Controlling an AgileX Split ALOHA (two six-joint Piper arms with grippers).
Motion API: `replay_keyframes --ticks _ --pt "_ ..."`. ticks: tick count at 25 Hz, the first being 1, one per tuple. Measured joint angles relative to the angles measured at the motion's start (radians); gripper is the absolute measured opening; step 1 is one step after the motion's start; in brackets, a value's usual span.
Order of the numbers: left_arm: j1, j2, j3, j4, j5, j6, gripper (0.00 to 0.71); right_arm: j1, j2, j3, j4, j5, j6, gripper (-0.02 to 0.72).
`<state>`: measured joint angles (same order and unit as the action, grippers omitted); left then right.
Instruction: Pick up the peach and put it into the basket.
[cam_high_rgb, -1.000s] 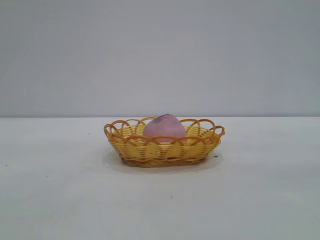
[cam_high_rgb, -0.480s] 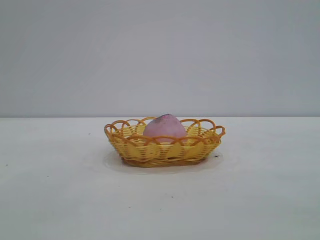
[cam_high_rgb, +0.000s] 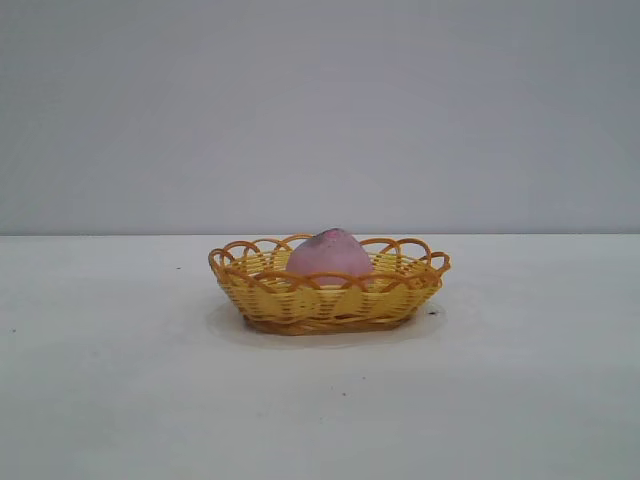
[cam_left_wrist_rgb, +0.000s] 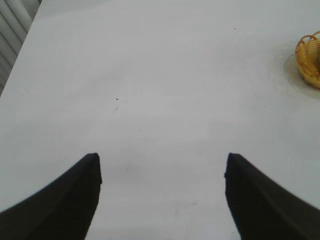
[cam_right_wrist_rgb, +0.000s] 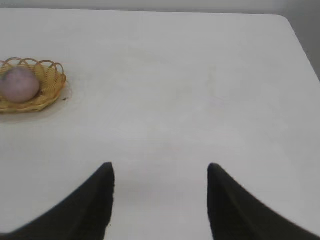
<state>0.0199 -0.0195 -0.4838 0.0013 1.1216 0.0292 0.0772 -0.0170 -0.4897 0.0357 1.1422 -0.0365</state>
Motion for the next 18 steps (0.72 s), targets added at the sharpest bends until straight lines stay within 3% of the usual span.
replay_keyframes --ticks 18 --pt "-0.004 0.000 0.000 0.009 0.000 0.000 0.463 0.000 0.000 0.000 0.000 0.000 0.000 0.358"
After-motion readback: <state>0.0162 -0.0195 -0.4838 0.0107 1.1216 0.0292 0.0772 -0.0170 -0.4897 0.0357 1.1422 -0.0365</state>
